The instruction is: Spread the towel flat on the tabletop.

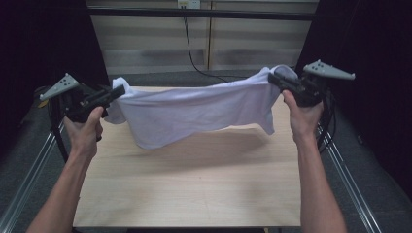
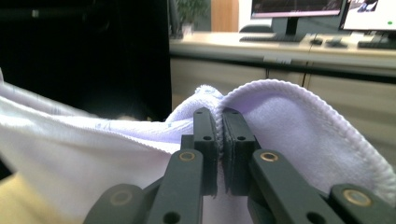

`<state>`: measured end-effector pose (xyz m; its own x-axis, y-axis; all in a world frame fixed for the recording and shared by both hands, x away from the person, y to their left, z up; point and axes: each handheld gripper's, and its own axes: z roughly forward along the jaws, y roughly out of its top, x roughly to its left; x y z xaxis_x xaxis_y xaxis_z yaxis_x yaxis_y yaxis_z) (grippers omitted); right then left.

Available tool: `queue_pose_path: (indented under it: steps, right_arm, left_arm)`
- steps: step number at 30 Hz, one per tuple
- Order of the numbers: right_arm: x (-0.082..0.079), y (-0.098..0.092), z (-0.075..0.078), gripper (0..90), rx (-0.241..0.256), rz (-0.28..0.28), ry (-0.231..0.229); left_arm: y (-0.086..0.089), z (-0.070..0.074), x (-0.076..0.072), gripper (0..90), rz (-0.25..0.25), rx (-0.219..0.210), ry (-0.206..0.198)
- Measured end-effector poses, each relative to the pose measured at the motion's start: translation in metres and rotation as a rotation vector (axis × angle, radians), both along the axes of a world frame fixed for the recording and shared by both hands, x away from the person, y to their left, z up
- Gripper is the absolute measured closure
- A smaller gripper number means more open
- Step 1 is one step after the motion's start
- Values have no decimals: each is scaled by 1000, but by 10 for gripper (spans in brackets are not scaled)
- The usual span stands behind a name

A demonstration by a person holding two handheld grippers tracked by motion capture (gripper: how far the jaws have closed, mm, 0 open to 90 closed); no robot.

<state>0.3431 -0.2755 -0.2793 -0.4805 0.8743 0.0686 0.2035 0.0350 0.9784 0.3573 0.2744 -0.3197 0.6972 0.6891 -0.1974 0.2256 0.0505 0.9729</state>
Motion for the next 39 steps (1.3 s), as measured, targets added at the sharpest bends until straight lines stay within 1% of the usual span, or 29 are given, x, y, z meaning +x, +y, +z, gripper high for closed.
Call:
queue_pose_path:
  steps: [1, 2, 3, 4, 5, 6, 7, 8, 9, 10, 12, 13, 14, 16, 17, 18, 19, 20, 22, 23, 24, 25, 27, 30, 31, 33, 36, 38, 39]
  right_arm:
    - [-6, -1, -11, 855, -2, 7, 15]
    - [-14, -2, -26, 855, -4, 18, 34]
    - [-21, -2, -38, 855, -3, 26, 51]
    - [-29, -2, -51, 855, -3, 28, 71]
    - [-35, -2, -61, 855, 1, 34, 84]
    - [-45, -2, -76, 855, -1, 48, 104]
    - [-45, -2, -76, 855, -1, 48, 104]
    - [-60, -1, -99, 855, 5, 63, 141]
    - [-60, -1, -99, 855, 5, 63, 141]
    - [-75, 2, -118, 855, -13, 75, 177]
    - [-81, 4, -124, 854, -22, 86, 194]
    - [-100, 9, -143, 854, -31, 107, 237]
    - [-109, 11, -152, 854, -31, 118, 259]
    - [-125, 13, -167, 851, -28, 119, 281]
    - [-133, 14, -175, 848, -34, 130, 305]
    - [-141, 16, -180, 840, -69, 128, 328]
    - [-141, 16, -180, 840, -69, 128, 328]
    - [-154, 17, -184, 805, -56, 139, 367]
    - [-161, 17, -186, 786, -60, 143, 369]
    - [-173, 17, -188, 698, -61, 138, 388]
    - [-173, 17, -188, 698, -61, 138, 388]
    - [-184, 12, -187, 630, -49, 135, 380]
    - [-192, 7, -180, 584, -42, 116, 362]
    - [-197, 1, -171, 564, -27, 111, 339]
    - [-193, -5, -165, 546, -41, 93, 336]
    - [-188, -7, -163, 544, -37, 84, 326]
    - [-157, -17, -164, 574, -31, 68, 312]
    - [-132, -19, -174, 576, -53, 64, 345]
    - [-132, -19, -174, 576, -53, 64, 345]
  left_arm:
    - [0, -13, -6, 827, -5, 19, 21]
    - [0, -13, -6, 827, -5, 19, 21]
    - [0, -24, -11, 826, -14, 34, 38]
    - [3, -44, -21, 826, -27, 34, 75]
    - [3, -44, -21, 826, -27, 34, 75]
    - [6, -66, -33, 826, -51, 37, 110]
    - [6, -66, -33, 826, -51, 37, 110]
    - [7, -84, -44, 825, -55, 44, 152]
    - [7, -84, -44, 825, -55, 44, 152]
    - [10, -98, -55, 824, -66, 55, 181]
    - [12, -105, -63, 824, -93, 63, 196]
    - [14, -119, -77, 820, -93, 84, 224]
    - [15, -124, -82, 820, -109, 89, 239]
    - [15, -138, -98, 798, -95, 118, 273]
    - [15, -143, -103, 795, -123, 129, 293]
    - [14, -148, -108, 782, -137, 139, 314]
    - [14, -148, -108, 768, -137, 139, 314]
    - [15, -151, -113, 748, -134, 152, 314]
    - [18, -152, -116, 732, -145, 135, 317]
    - [19, -149, -116, 692, -137, 130, 308]
    - [20, -146, -116, 692, -131, 122, 298]
    - [21, -143, -114, 651, -144, 118, 290]
    - [19, -134, -107, 641, -132, 118, 269]
    - [10, -130, -98, 618, -133, 143, 257]
    - [-1, -128, -87, 606, -150, 141, 262]
    - [-6, -127, -83, 595, -156, 143, 262]
    - [-28, -127, -65, 601, -169, 154, 262]
    - [-34, -131, -61, 601, -188, 161, 272]
    - [-37, -133, -59, 601, -189, 168, 274]
